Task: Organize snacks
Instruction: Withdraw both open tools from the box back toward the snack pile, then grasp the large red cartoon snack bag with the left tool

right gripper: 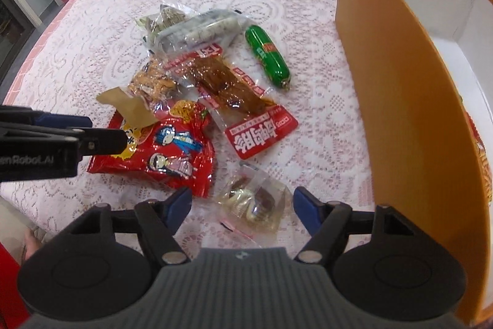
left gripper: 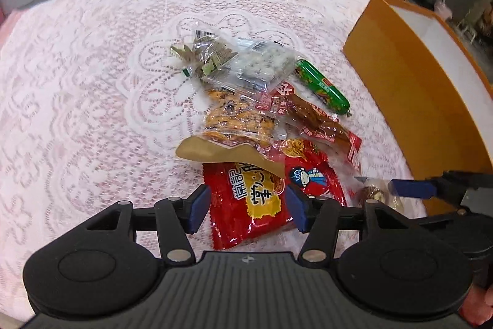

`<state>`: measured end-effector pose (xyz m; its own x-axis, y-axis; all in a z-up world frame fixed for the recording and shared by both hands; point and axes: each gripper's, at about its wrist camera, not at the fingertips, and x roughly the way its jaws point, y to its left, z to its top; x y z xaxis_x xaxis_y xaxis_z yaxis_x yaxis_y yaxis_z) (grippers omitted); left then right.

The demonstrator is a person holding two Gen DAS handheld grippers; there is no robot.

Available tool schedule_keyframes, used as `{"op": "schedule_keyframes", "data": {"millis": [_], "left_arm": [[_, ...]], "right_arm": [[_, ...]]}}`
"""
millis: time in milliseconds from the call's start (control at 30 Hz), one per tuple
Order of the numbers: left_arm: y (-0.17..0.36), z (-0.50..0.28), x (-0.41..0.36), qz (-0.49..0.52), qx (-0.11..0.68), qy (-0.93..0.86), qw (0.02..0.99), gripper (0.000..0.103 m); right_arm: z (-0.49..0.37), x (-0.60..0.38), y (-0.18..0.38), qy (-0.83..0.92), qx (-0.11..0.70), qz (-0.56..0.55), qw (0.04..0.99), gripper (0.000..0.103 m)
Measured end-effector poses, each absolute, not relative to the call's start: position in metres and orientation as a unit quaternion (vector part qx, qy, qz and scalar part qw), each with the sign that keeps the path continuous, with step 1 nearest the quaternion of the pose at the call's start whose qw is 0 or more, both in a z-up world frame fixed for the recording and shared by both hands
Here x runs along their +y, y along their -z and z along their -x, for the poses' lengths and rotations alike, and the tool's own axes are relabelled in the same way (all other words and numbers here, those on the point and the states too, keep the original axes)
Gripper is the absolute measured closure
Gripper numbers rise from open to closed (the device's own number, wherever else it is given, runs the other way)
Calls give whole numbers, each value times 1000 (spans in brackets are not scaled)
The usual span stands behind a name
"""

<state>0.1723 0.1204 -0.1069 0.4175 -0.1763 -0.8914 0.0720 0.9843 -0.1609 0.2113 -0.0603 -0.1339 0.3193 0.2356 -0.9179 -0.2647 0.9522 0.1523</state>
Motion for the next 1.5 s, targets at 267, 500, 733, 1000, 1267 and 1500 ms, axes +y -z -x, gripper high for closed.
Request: {"op": "schedule_keyframes", "data": {"millis": [267,500,733,1000,1267,1500], "left_arm": [[124,-171,132,93,535,76,836,34],[122,-154,123,126,550,152,812,46],[108,-135,100,51,530,189,825,42],[98,-145,99,-88,503,211,834,22],[110,-149,90,-172,473,253,826,21],[120,-161,85,-234,476,295,795,20]], "right_arm": [[-204,-61,131,-158,539,18,827,42],[-205,-66,129,-157,529,-8,834,42],[-202,-74,123,-149,516,-22,843,42],[-204,-76,124,-151,519,-35,841,42],[-202,-67,123,-182,509,-27,841,42],[-208,-70,128,-166,517,-35,839,42]]}}
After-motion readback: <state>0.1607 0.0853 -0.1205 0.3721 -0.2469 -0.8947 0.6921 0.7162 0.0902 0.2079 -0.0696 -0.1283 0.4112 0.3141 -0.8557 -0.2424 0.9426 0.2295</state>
